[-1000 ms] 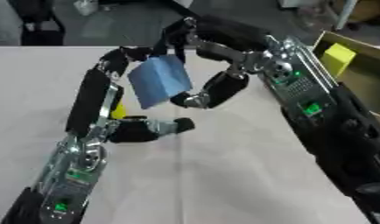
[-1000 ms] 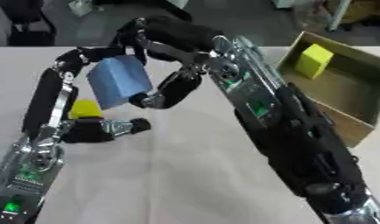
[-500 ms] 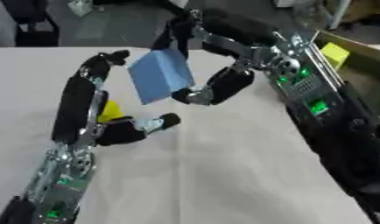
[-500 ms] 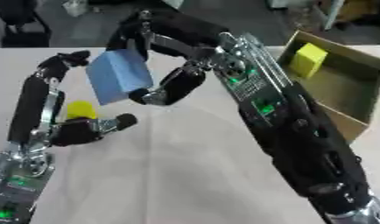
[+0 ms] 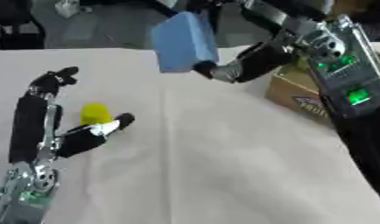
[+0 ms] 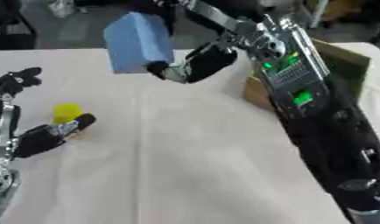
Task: Pick up the objects with one hand, pass them to the other hand, and then place them into the box on the other side of the table.
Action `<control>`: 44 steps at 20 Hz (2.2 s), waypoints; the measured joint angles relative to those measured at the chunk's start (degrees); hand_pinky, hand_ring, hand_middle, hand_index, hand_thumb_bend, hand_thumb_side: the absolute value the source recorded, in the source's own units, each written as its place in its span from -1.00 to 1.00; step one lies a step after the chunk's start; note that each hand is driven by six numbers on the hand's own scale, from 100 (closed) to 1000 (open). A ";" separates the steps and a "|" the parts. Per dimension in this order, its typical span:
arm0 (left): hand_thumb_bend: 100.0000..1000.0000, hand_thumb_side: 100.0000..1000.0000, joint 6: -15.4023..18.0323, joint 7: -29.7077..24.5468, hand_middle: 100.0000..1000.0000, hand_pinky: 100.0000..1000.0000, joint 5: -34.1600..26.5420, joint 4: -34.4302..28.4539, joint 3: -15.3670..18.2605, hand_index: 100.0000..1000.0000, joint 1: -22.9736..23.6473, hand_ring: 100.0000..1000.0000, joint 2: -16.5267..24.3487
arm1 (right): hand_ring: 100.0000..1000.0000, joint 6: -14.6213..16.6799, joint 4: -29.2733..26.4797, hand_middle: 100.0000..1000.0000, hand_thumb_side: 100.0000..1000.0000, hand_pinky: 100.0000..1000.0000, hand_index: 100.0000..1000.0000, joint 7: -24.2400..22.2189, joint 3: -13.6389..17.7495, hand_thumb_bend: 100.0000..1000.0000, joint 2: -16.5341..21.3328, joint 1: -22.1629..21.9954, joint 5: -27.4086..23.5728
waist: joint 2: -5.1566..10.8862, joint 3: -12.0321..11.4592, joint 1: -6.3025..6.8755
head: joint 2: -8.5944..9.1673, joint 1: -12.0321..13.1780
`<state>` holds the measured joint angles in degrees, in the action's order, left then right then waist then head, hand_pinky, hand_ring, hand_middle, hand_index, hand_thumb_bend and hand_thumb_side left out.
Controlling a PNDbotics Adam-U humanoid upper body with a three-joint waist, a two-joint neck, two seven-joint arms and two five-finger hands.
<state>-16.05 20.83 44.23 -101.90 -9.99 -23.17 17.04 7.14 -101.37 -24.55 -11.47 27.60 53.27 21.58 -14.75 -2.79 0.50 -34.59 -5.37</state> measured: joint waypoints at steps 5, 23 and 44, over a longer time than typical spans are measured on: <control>0.38 0.26 -1.85 3.33 0.13 0.40 -3.71 -2.12 2.50 0.54 2.18 0.32 2.24 | -0.18 -3.86 -0.16 -0.35 -1.00 0.56 0.02 2.41 4.29 -1.00 4.16 -2.27 -2.49 | 0.00 0.02 0.10 | 0.98 -1.06; 0.26 0.26 -4.49 10.99 0.08 0.36 -8.94 -6.19 7.42 0.53 3.41 0.27 5.33 | -0.18 -7.27 5.56 -0.34 -1.00 0.58 0.03 10.44 13.73 -1.00 16.50 -10.53 -3.48 | -0.02 0.00 0.35 | 2.61 -8.88; 0.20 0.25 -4.60 12.04 0.07 0.35 -8.88 -6.04 7.30 0.54 2.95 0.26 5.77 | -0.11 -4.41 17.39 -0.22 -1.00 0.57 0.13 13.55 16.72 -0.96 19.03 -18.53 4.96 | -0.02 0.31 0.76 | 3.19 -12.84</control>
<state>-20.65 32.87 35.35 -107.94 -2.69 -20.22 22.81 2.73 -83.98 -11.00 5.25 46.63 34.74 26.53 -14.77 -2.48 1.26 -31.40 -18.20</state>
